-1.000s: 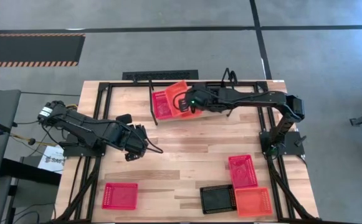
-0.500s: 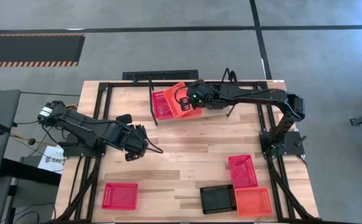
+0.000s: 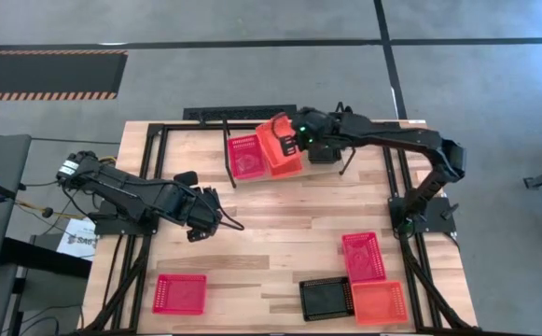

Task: Stack baskets on shelf by color
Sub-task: Stack the left orange bin into the orange bin on the shelf

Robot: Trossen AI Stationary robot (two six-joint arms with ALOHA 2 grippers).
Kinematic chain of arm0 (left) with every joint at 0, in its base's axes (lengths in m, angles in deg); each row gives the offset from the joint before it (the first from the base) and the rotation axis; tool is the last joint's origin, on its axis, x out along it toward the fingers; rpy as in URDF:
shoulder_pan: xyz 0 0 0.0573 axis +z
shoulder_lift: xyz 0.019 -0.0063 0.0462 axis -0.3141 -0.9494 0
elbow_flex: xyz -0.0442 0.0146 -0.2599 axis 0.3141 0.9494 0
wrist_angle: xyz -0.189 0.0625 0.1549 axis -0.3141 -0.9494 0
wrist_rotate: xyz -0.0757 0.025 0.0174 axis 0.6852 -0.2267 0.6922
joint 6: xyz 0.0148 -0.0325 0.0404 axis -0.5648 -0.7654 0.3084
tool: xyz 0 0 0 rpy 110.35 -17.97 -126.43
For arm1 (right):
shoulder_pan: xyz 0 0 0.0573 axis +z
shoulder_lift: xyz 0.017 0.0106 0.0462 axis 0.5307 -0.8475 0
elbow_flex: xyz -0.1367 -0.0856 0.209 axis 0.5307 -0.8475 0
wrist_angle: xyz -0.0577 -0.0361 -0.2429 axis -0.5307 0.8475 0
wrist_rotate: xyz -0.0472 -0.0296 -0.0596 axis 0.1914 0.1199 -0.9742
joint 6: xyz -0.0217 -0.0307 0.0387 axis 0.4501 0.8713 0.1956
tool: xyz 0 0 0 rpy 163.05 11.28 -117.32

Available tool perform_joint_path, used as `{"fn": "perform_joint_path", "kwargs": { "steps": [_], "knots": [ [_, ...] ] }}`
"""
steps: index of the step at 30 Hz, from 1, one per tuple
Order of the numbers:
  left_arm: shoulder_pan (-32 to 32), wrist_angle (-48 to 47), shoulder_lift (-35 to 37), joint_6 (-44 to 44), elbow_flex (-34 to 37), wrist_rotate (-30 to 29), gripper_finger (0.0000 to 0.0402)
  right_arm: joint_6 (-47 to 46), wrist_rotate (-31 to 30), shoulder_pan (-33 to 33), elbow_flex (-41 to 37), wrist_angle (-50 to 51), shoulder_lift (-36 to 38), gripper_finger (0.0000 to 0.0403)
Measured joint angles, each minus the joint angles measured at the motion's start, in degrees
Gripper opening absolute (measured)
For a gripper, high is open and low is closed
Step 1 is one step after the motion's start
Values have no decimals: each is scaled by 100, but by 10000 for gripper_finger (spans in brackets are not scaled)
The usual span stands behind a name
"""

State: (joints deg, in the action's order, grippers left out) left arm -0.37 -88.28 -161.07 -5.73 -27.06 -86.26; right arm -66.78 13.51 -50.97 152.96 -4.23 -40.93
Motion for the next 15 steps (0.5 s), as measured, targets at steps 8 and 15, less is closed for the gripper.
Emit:
{"fn": "perform_joint_path", "kwargs": {
  "steps": [8, 15],
  "knots": [
    [2, 37, 0, -103, 0, -2, 141, 174, -1059, 189, 6, 711, 1374, 1],
    [31, 192, 0, -149, 0, -7, 141, -186, -2189, 955, -59, 1392, 2439, 1]
  ]
}}
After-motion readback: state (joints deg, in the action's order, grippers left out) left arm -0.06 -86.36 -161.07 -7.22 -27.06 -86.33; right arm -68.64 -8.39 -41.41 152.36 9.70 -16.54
